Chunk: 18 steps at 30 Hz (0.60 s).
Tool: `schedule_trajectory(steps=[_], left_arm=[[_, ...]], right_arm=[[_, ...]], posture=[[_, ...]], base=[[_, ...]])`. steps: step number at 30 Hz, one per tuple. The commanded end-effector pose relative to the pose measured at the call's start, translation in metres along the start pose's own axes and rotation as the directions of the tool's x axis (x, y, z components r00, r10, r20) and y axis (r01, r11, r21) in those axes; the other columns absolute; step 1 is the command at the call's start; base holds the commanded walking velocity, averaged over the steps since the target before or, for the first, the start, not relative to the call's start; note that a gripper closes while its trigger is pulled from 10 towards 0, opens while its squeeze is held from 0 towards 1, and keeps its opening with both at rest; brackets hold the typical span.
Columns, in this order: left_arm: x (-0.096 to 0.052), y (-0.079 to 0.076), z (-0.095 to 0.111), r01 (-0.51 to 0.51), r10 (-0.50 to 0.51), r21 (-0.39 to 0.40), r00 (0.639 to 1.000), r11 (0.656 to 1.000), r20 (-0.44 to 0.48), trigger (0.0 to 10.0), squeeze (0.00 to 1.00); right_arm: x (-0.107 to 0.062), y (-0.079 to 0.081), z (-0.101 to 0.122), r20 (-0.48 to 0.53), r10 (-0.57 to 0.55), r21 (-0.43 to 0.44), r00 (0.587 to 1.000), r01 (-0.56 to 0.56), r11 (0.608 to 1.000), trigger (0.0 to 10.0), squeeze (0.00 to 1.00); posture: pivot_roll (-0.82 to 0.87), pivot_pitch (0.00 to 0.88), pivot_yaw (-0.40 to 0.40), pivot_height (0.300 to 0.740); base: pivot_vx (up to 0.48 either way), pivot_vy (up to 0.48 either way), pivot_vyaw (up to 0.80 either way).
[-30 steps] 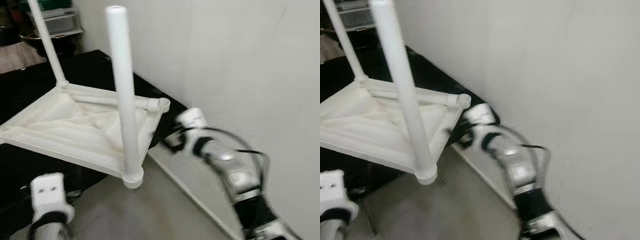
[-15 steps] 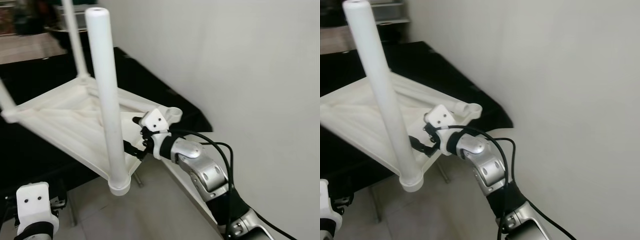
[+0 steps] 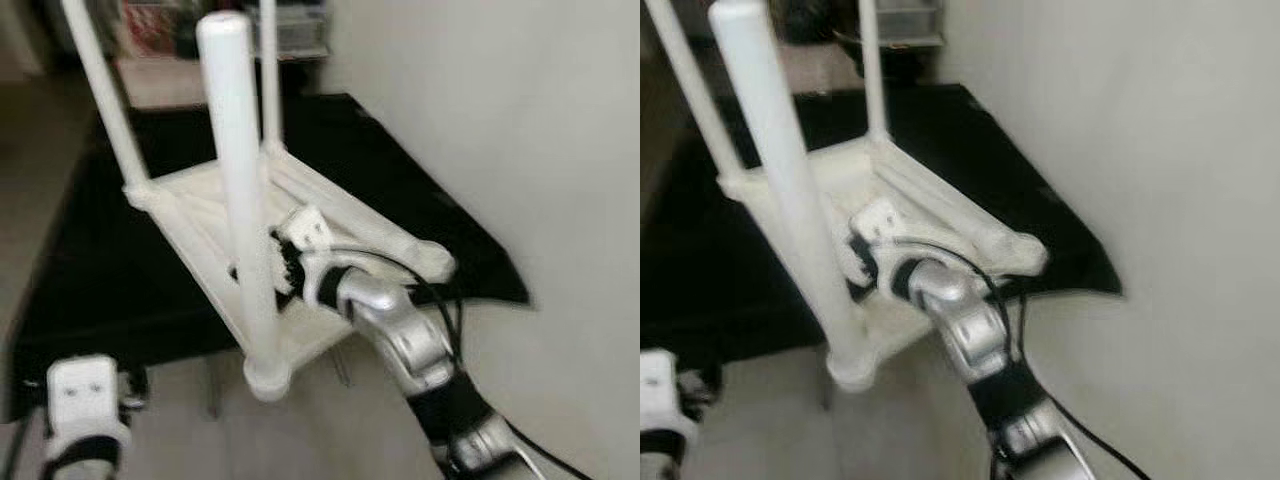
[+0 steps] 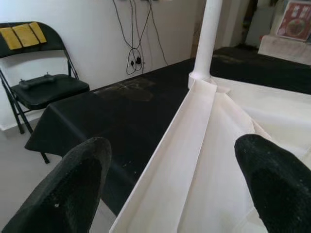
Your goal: Building children table
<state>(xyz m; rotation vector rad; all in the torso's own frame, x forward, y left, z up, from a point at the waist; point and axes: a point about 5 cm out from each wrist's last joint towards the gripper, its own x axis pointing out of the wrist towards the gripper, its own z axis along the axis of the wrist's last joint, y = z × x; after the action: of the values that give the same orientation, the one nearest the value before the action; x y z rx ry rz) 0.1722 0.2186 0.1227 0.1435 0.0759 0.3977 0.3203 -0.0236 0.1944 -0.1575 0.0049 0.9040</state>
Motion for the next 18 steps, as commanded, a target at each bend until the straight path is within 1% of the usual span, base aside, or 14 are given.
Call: schedule_trajectory(steps=[1,3,8,10,11,13,15,16,17,18], left_arm=[[0.000,-0.002,0.002,0.029,-0.029,0.003,1.000,1.000,0.002,10.0,0.00],[-0.001,-0.009,0.005,0.092,-0.092,0.000,0.996,0.996,0.020,10.0,0.00],[-0.002,-0.015,0.007,0.134,-0.134,0.002,0.990,0.991,0.031,10.0,0.00],[-0.002,-0.016,0.008,0.151,-0.151,0.003,0.988,0.989,0.034,10.0,0.00],[-0.004,-0.030,0.014,0.286,-0.285,-0.010,0.956,0.958,0.068,10.0,0.00],[-0.004,-0.030,0.014,0.286,-0.285,-0.010,0.956,0.958,0.068,10.0,0.00],[-0.006,-0.041,0.022,0.403,-0.399,-0.025,0.912,0.915,0.099,10.0,0.00],[-0.007,-0.045,0.024,0.434,-0.428,-0.030,0.897,0.901,0.107,10.0,0.00],[-0.007,-0.045,0.024,0.434,-0.428,-0.030,0.897,0.901,0.107,10.0,0.00],[-0.008,-0.048,0.026,0.466,-0.460,-0.030,0.881,0.884,0.112,10.0,0.00]], right_arm=[[0.004,0.006,0.005,0.010,0.016,-0.011,1.000,-0.015,1.000,10.0,0.00],[0.006,0.002,0.004,-0.002,-0.016,-0.016,1.000,0.016,1.000,10.0,0.00],[0.006,-0.006,0.003,-0.014,-0.064,-0.021,0.998,0.064,0.998,10.0,0.00],[0.005,-0.009,0.003,-0.018,-0.084,-0.025,0.996,0.083,0.996,10.0,0.00],[0.004,-0.018,0.000,-0.031,-0.160,-0.024,0.987,0.160,0.987,10.0,0.00],[0.004,-0.018,0.000,-0.031,-0.160,-0.024,0.987,0.160,0.987,10.0,0.00],[0.001,-0.028,-0.004,-0.050,-0.221,-0.042,0.974,0.219,0.975,10.0,0.00],[-0.001,-0.032,-0.006,-0.058,-0.239,-0.049,0.969,0.237,0.970,10.0,0.00],[-0.001,-0.032,-0.006,-0.058,-0.239,-0.049,0.969,0.237,0.970,10.0,0.00],[-0.005,-0.039,-0.008,-0.063,-0.269,-0.049,0.961,0.266,0.963,10.0,0.00]], posture=[[0.07,0.050,-0.049,0.740],[0.07,0.051,-0.051,0.740],[0.06,0.053,-0.050,0.740],[0.06,0.053,-0.050,0.740],[0.06,0.054,-0.051,0.740],[0.06,0.054,-0.051,0.740],[0.04,0.054,-0.058,0.740],[0.04,0.054,-0.058,0.740],[0.04,0.054,-0.058,0.740],[0.03,0.053,-0.055,0.740]], base=[[0.000,0.000,0.80],[0.000,0.000,0.80],[0.000,0.000,0.80],[0.000,0.000,0.44],[0.000,0.000,0.00],[0.000,0.000,0.00],[0.000,0.000,0.00],[0.000,0.000,0.00],[0.000,0.000,0.00],[0.000,0.000,0.00]])
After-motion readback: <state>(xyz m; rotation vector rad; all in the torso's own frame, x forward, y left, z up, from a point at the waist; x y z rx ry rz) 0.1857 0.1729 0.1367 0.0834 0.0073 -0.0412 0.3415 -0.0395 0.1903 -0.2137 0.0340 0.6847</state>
